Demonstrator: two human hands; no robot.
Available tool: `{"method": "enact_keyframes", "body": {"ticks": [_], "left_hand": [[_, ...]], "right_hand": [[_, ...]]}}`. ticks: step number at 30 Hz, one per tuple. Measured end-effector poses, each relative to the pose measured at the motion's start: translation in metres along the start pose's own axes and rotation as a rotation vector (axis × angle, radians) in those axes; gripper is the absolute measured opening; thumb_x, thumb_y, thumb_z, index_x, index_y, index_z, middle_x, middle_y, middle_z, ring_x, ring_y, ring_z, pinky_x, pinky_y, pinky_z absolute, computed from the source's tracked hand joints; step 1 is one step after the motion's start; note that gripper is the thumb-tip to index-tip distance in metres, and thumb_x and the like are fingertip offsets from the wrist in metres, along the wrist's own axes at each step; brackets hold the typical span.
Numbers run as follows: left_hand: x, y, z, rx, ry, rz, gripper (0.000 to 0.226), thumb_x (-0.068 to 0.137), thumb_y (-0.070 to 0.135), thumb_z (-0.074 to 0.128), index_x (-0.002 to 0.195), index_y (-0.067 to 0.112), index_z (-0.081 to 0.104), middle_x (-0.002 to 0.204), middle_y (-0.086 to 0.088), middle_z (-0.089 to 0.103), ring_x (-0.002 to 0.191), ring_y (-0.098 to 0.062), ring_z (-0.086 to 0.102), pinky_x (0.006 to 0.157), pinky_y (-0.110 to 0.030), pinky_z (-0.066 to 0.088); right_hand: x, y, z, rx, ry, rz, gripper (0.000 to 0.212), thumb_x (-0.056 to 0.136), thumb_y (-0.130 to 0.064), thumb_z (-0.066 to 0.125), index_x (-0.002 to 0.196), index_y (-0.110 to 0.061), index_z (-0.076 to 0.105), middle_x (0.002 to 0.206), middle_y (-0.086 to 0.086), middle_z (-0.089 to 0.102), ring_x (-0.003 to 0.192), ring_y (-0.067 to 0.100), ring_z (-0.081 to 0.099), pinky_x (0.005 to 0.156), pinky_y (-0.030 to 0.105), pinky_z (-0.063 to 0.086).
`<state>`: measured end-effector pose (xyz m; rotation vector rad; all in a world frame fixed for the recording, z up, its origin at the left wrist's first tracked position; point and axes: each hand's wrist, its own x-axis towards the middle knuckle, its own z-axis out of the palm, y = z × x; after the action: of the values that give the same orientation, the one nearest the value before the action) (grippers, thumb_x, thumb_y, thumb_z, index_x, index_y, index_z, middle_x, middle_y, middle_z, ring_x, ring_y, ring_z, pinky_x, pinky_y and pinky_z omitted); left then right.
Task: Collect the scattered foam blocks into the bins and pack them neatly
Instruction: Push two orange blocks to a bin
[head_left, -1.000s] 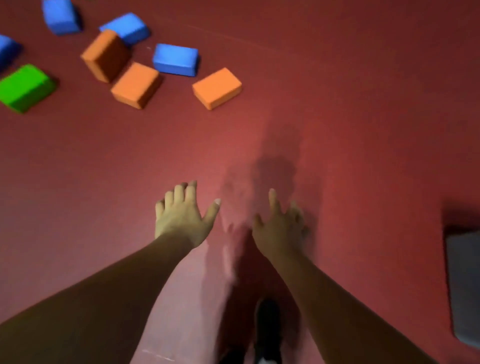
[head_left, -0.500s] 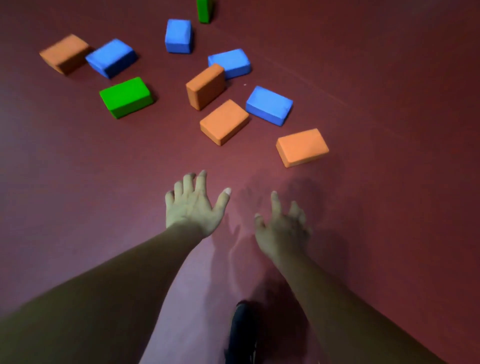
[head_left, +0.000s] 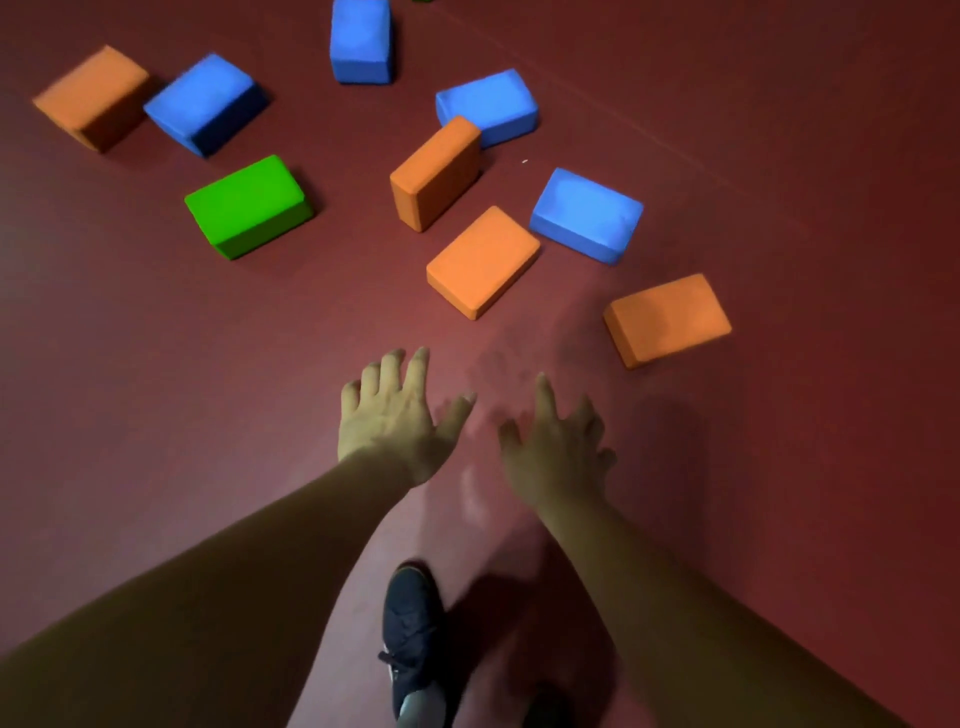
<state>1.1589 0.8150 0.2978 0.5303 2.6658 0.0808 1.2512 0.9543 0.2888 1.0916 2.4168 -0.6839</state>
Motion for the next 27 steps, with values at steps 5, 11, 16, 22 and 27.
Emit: {"method": "enact_keyframes", "body": {"ticks": [5, 11, 16, 22, 27], "left_hand": [[0.057, -0.004, -0.007, 0.072, -0.057, 0.049, 0.084, 0.092, 0.078, 0.015, 0.159, 0.027, 0.016, 0.161, -0.007, 0.024, 0.146, -0.029, 0.025, 0.118, -0.048, 0.021], [0.145, 0.042, -0.012, 0.093, -0.078, 0.118, 0.086, 0.091, 0.079, 0.014, 0.159, 0.027, 0.017, 0.161, -0.008, 0.025, 0.146, -0.030, 0.026, 0.118, -0.050, 0.021], [0.227, 0.091, 0.002, 0.086, -0.070, 0.121, 0.085, 0.090, 0.080, 0.020, 0.159, 0.030, 0.018, 0.161, -0.008, 0.026, 0.144, -0.030, 0.029, 0.116, -0.049, 0.023], [0.296, 0.125, 0.040, 0.099, -0.141, 0.080, 0.088, 0.087, 0.082, 0.017, 0.160, 0.032, 0.011, 0.165, -0.008, 0.016, 0.152, -0.028, 0.013, 0.121, -0.051, 0.014], [0.351, 0.132, 0.077, 0.137, -0.203, 0.112, 0.094, 0.084, 0.085, 0.022, 0.161, 0.035, 0.002, 0.169, -0.011, 0.002, 0.155, -0.029, -0.001, 0.123, -0.053, 0.007]], "right_hand": [[0.046, -0.015, -0.004, 0.055, -0.003, 0.098, 0.072, 0.099, -0.058, 0.042, 0.160, -0.039, 0.008, 0.163, 0.018, 0.012, 0.148, 0.041, 0.019, 0.112, 0.059, 0.026], [0.125, -0.001, -0.024, 0.073, 0.027, 0.246, 0.075, 0.098, -0.060, 0.043, 0.160, -0.038, 0.009, 0.163, 0.019, 0.010, 0.147, 0.039, 0.022, 0.109, 0.058, 0.031], [0.211, 0.018, -0.037, 0.159, 0.051, 0.341, 0.076, 0.097, -0.060, 0.046, 0.160, -0.039, 0.009, 0.163, 0.015, 0.004, 0.148, 0.038, 0.019, 0.109, 0.063, 0.031], [0.294, 0.052, -0.032, 0.166, 0.066, 0.419, 0.076, 0.096, -0.060, 0.046, 0.159, -0.038, 0.010, 0.163, 0.020, 0.004, 0.147, 0.041, 0.019, 0.106, 0.064, 0.032], [0.353, 0.070, -0.008, 0.211, 0.077, 0.516, 0.076, 0.096, -0.062, 0.045, 0.158, -0.037, 0.010, 0.163, 0.022, 0.003, 0.147, 0.042, 0.017, 0.104, 0.065, 0.032]]}}
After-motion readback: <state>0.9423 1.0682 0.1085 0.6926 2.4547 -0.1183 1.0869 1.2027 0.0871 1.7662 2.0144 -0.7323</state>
